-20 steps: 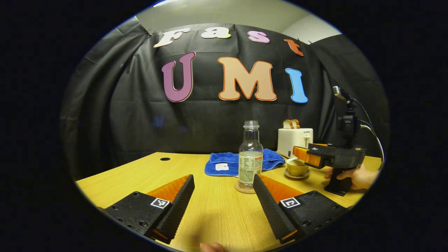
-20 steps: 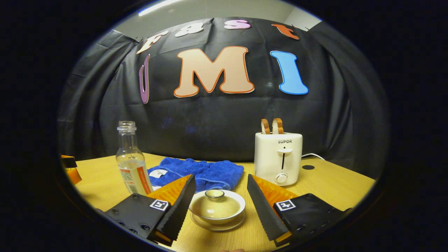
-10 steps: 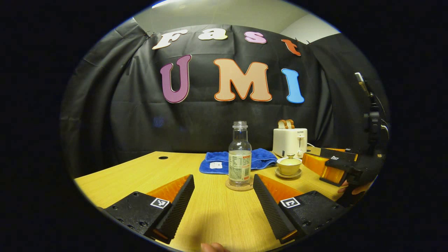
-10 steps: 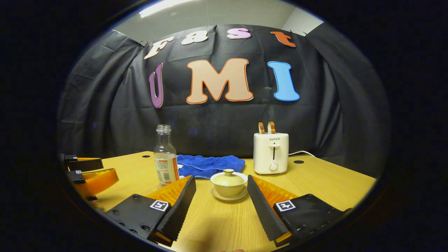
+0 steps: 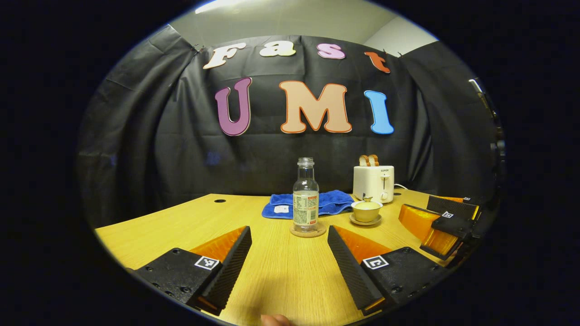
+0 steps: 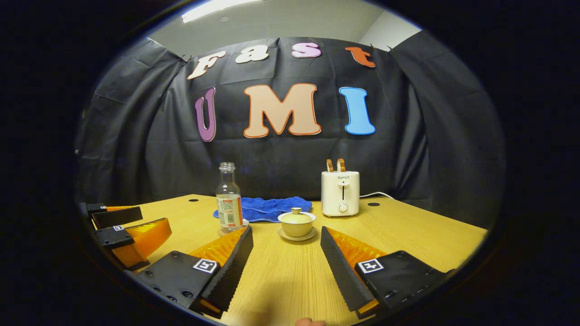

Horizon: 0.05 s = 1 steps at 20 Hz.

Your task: Open the teacup lid with one hand, grasp the water bottle and pour water into the teacup with the other hand; after pouring, place the water bottle on the coaster and then close the teacup lid.

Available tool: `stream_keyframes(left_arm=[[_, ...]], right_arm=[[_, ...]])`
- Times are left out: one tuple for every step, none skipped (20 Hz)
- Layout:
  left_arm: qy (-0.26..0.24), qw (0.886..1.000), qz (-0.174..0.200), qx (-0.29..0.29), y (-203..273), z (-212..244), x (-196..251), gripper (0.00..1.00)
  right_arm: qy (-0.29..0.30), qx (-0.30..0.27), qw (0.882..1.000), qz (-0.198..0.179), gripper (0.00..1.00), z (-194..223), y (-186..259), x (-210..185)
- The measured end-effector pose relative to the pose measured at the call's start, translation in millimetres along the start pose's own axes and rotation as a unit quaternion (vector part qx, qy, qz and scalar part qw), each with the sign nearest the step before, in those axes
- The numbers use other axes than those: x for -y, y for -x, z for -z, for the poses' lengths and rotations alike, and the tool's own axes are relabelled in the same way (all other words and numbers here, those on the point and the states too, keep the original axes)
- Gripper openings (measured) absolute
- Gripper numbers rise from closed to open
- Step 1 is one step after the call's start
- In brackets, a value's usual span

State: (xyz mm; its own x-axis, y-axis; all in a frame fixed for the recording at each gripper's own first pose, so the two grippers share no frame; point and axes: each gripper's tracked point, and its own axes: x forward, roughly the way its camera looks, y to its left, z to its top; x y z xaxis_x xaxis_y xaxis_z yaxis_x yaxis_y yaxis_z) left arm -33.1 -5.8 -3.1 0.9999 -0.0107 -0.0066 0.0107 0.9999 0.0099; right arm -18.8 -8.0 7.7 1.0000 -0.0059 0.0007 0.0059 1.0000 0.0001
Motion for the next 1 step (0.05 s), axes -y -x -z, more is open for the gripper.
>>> stream_keyframes(left_arm=[[0.0, 1.0, 0.001, -0.001, 3.5, -0.2, 2.3, 0.98]], right_arm=[[0.0, 0.001, 1.0, -0.001, 0.93, -1.2, 5.5, -1.1]])
